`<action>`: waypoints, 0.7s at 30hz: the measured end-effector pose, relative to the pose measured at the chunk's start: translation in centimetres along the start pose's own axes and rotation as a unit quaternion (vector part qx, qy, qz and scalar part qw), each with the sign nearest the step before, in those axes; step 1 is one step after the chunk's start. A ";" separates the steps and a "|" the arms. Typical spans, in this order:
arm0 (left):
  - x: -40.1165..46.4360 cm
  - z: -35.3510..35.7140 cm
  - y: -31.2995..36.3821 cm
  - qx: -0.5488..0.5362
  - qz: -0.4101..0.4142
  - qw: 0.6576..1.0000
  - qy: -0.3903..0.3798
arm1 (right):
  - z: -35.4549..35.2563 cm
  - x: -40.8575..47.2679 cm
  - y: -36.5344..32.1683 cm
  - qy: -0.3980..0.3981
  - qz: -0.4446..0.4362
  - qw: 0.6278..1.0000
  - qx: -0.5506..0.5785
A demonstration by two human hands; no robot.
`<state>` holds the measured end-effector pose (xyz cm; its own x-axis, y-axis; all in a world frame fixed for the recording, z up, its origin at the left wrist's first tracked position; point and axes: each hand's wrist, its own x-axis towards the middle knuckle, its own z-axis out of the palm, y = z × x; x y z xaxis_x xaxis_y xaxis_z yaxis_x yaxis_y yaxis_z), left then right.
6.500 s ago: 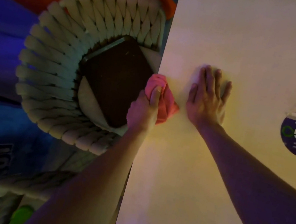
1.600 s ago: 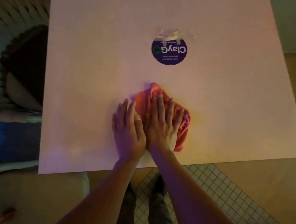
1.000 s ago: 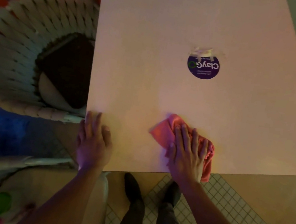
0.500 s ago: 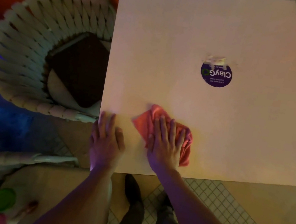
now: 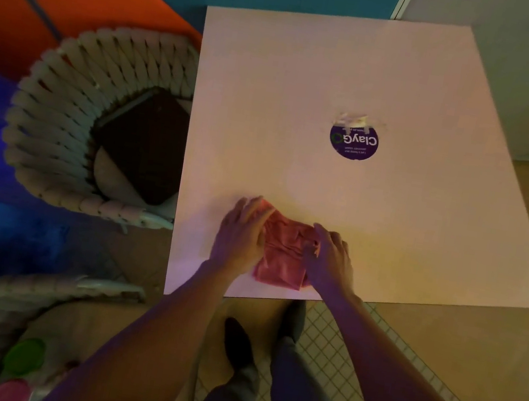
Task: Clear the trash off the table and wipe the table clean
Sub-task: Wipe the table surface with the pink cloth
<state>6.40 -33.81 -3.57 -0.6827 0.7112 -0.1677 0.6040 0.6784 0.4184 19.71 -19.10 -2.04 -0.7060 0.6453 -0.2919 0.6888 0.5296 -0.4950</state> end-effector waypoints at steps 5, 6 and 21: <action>1.4 -0.3 2.9 0.071 -0.028 0.993 -0.090 | -1.0 2.2 0.0 -0.073 0.023 0.996 0.034; 1.3 -0.6 3.2 0.083 -0.032 0.992 -0.093 | -1.0 2.5 0.0 -0.083 0.023 0.996 0.029; -1.4 -2.3 3.2 -0.086 -0.193 0.977 -0.035 | -3.3 7.5 -3.3 -0.190 -0.104 0.969 0.120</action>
<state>8.34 -33.04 0.09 -0.8127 0.4227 -0.4011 0.2242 0.8622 0.4543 12.64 -14.17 0.08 -0.8669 0.2638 -0.4230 0.4985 0.4543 -0.7383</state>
